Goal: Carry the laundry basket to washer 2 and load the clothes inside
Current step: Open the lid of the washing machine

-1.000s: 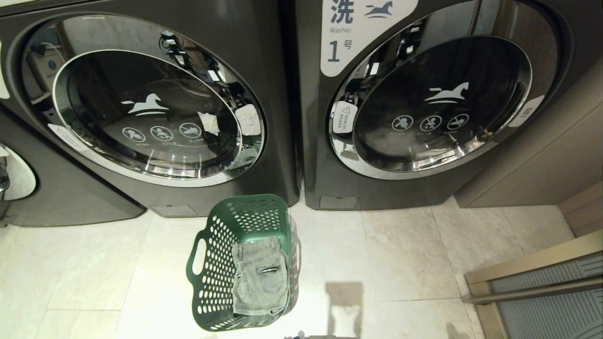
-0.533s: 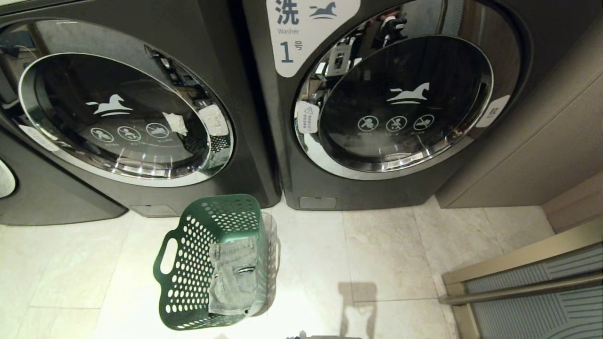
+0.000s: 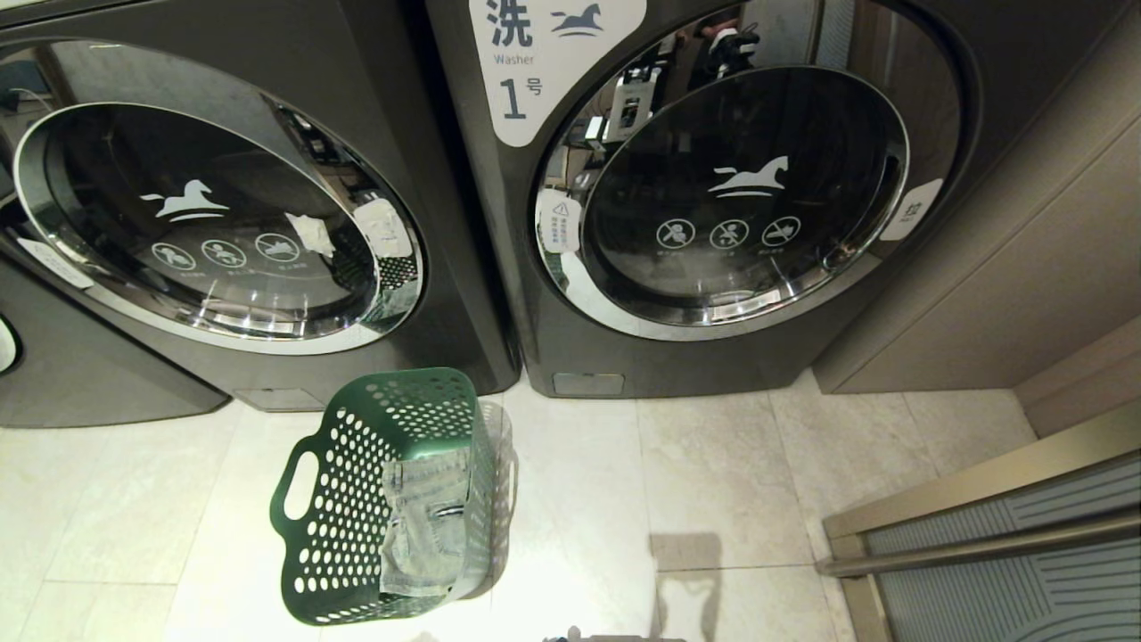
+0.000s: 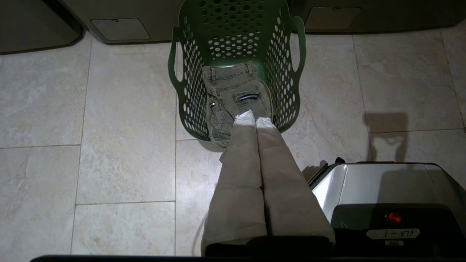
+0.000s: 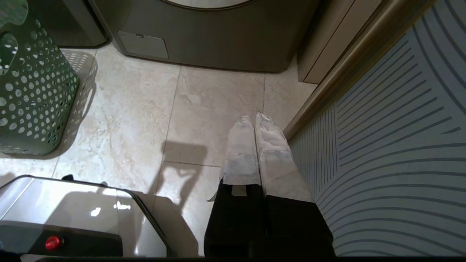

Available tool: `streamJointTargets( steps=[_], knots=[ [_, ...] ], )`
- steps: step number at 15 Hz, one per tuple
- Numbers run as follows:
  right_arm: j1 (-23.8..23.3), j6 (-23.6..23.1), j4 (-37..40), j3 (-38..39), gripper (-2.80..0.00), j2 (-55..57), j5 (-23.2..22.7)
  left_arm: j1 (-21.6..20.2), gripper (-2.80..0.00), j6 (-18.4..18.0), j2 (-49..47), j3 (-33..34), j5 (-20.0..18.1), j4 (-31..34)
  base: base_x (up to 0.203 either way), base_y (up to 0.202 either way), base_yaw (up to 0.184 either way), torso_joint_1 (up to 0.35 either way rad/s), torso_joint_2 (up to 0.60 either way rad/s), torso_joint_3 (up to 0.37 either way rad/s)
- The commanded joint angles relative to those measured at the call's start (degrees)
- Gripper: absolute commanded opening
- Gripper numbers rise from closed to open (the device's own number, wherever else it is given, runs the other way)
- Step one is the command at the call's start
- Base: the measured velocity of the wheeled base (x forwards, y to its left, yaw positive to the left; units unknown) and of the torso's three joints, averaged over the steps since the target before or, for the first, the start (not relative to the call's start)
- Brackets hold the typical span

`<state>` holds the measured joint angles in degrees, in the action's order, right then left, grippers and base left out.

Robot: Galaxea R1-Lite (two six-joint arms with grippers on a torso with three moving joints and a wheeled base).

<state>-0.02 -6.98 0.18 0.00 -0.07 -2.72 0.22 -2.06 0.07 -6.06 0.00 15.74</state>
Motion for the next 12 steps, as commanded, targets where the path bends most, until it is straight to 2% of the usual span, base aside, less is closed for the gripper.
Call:
streamJointTargets(
  steps=[1, 12],
  knots=[
    [0.0, -0.1, 0.0, 0.0, -2.80, 0.1, 0.0, 0.0, -2.80, 0.0, -0.1, 0.0, 0.0, 0.1, 0.000, 0.000, 0.000, 0.000, 0.00, 0.000],
    [0.0, -0.1, 0.0, 0.0, -2.80, 0.1, -0.1, 0.0, -2.80, -0.1, -0.1, 0.0, 0.0, 0.1, 0.000, 0.000, 0.000, 0.000, 0.00, 0.000]
  ],
)
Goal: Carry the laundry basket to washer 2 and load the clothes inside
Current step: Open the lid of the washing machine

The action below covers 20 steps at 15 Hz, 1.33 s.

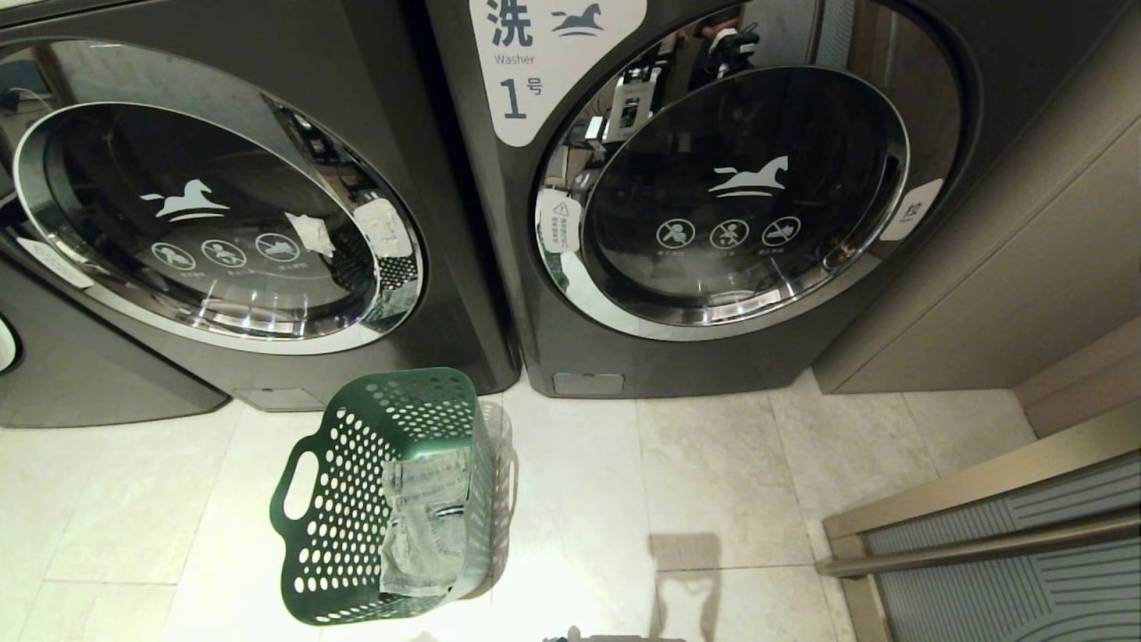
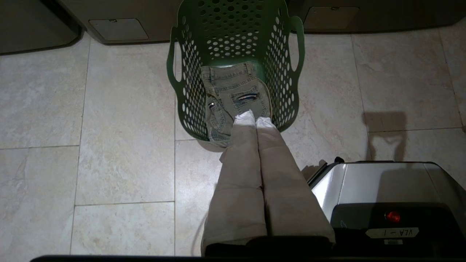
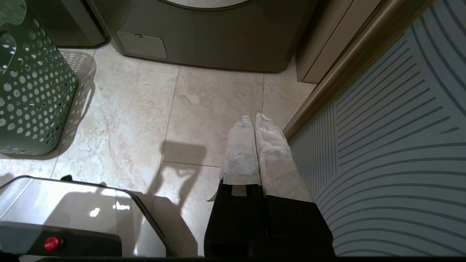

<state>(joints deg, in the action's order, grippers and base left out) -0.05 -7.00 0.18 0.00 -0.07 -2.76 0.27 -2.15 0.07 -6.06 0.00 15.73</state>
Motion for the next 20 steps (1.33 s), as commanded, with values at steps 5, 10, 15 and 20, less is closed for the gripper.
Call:
streamJointTargets(
  steps=[5, 10, 15, 20],
  knots=[
    [0.0, 0.0, 0.0, 0.0, -2.80, 0.1, 0.0, 0.0, -2.80, 0.0, -0.1, 0.0, 0.0, 0.1, 0.000, 0.000, 0.000, 0.000, 0.00, 0.000],
    [0.0, 0.0, 0.0, 0.0, -2.80, 0.1, 0.0, 0.0, -2.80, 0.0, -0.1, 0.0, 0.0, 0.0, 0.000, 0.000, 0.000, 0.000, 0.00, 0.000],
    [0.0, 0.0, 0.0, 0.0, -2.80, 0.1, 0.0, 0.0, -2.80, 0.0, -0.1, 0.0, 0.0, 0.1, 0.000, 0.000, 0.000, 0.000, 0.00, 0.000],
    [0.0, 0.0, 0.0, 0.0, -2.80, 0.1, -0.1, 0.0, -2.80, 0.0, -0.1, 0.0, 0.0, 0.1, 0.000, 0.000, 0.000, 0.000, 0.00, 0.000]
  ],
)
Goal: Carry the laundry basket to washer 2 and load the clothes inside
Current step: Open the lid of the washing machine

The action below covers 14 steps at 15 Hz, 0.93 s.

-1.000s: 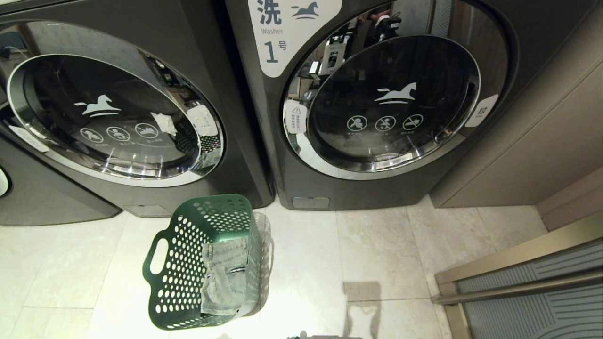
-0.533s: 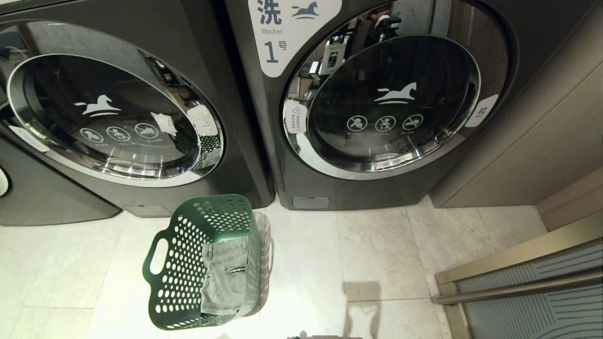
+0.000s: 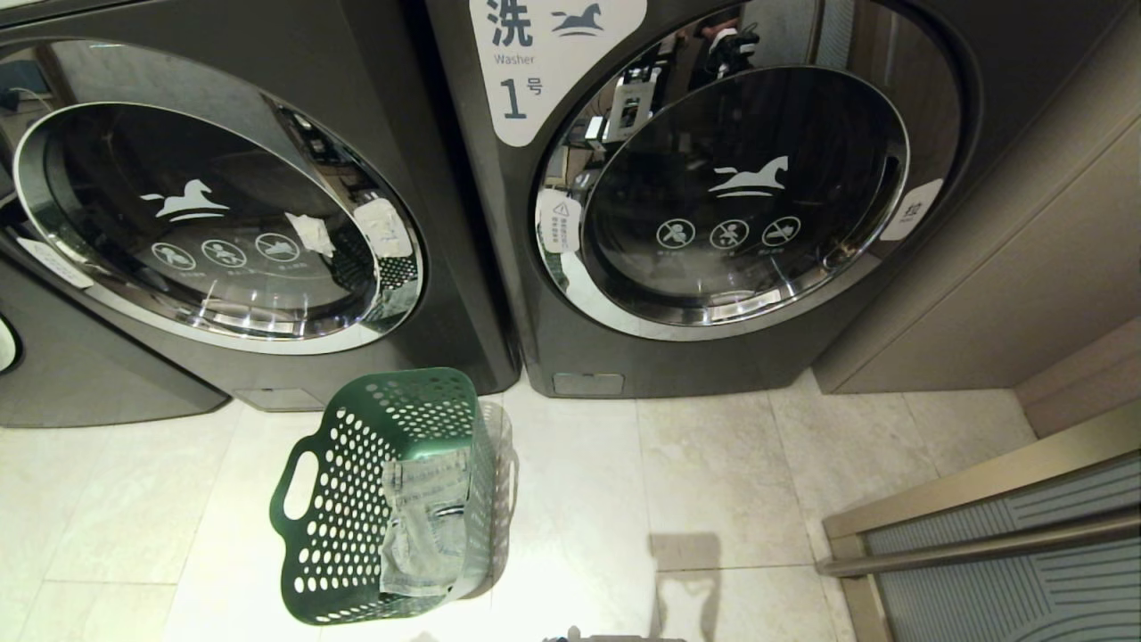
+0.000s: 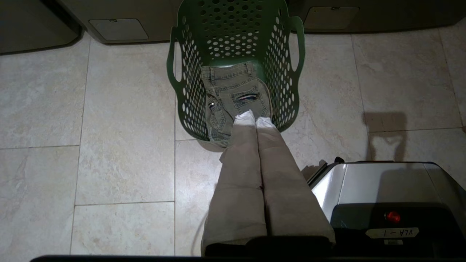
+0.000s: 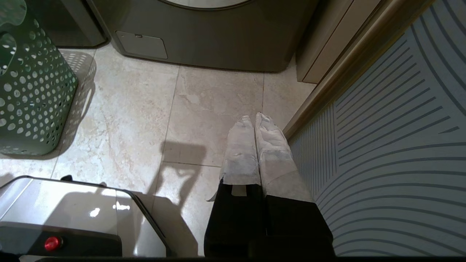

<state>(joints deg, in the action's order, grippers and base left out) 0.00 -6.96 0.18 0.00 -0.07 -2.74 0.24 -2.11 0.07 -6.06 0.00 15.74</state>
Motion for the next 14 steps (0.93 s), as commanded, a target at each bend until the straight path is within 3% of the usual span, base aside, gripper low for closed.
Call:
streamJointTargets(
  steps=[1, 3, 8, 14],
  knots=[
    [0.0, -0.1, 0.0, 0.0, -2.80, 0.1, -0.1, 0.0, -2.80, 0.0, -0.1, 0.0, 0.0, 0.1, 0.000, 0.000, 0.000, 0.000, 0.00, 0.000],
    [0.0, -0.1, 0.0, 0.0, -2.80, 0.1, -0.1, 0.0, -2.80, -0.1, -0.1, 0.0, 0.0, 0.1, 0.062, 0.000, 0.000, 0.000, 0.00, 0.000],
    [0.0, -0.1, 0.0, 0.0, -2.80, 0.1, 0.0, 0.0, -2.80, 0.1, -0.1, 0.0, 0.0, 0.1, 0.184, 0.000, 0.000, 0.007, 0.00, 0.004],
    [-0.1, 0.0, 0.0, 0.0, -2.80, 0.1, 0.0, 0.0, -2.80, 0.1, -0.1, 0.0, 0.0, 0.1, 0.011, 0.000, -0.001, 0.003, 0.00, 0.000]
  ],
)
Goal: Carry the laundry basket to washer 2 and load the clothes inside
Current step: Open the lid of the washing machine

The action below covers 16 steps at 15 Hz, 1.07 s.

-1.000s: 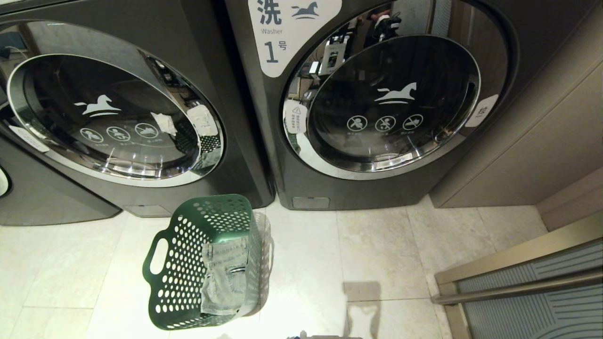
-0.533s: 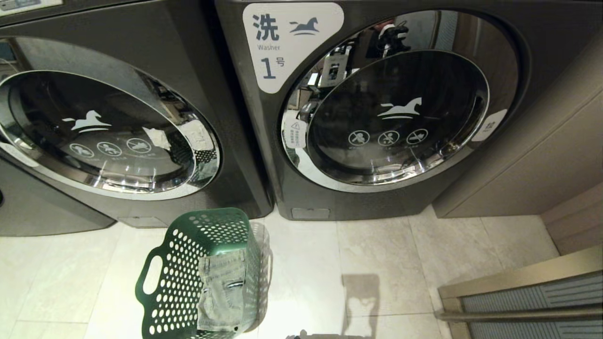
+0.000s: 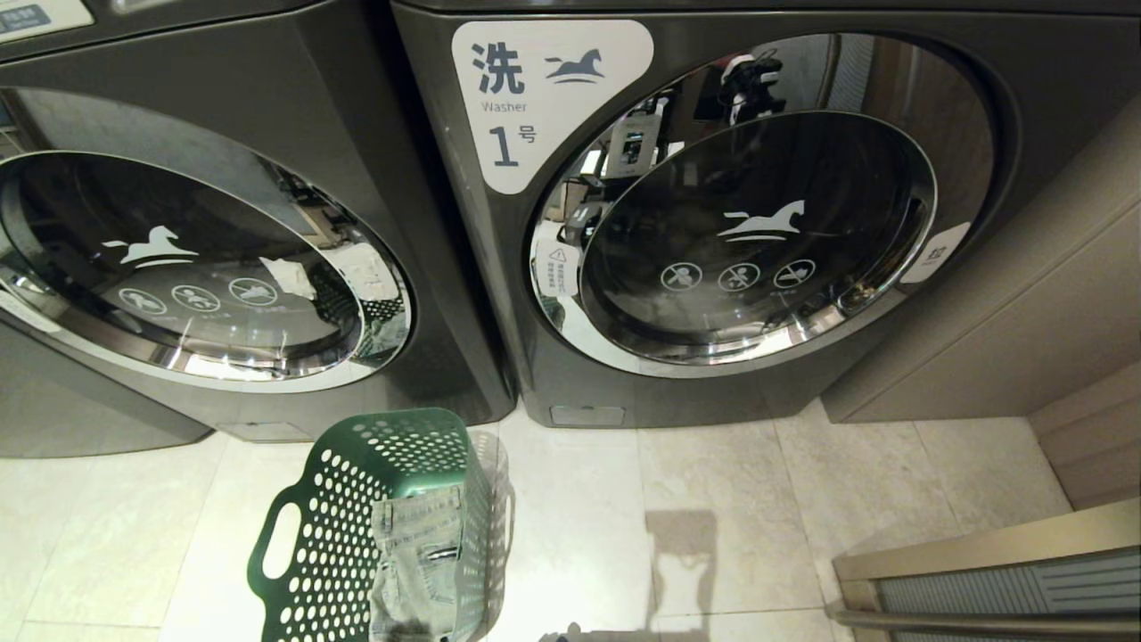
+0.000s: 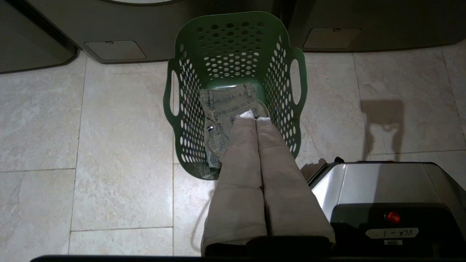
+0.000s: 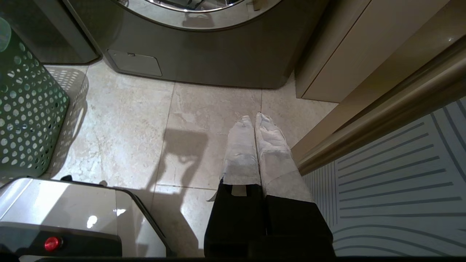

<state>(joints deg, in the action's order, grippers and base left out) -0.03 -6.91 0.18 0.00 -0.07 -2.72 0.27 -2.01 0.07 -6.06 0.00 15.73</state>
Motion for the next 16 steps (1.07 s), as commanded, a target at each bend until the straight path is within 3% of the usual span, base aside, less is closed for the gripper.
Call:
streamJointTargets(
  steps=[1, 11, 16],
  knots=[
    [0.0, 0.0, 0.0, 0.0, -2.80, 0.1, 0.0, 0.0, -2.80, 0.0, -0.1, 0.0, 0.0, 0.1, 0.000, 0.000, 0.000, 0.000, 0.00, 0.000],
    [0.0, 0.2, -0.1, 0.0, -2.80, 0.1, 0.0, 0.0, -2.80, -0.3, -0.1, -1.1, -0.3, 0.0, 0.000, 0.000, 0.000, 0.000, 0.00, 0.000],
    [0.0, 0.2, -0.1, 0.0, -2.80, 0.1, 0.0, 0.0, -2.80, 1.5, -0.1, -0.4, 1.2, 0.0, 0.000, 0.000, 0.000, 0.000, 0.00, 0.000]
  ],
)
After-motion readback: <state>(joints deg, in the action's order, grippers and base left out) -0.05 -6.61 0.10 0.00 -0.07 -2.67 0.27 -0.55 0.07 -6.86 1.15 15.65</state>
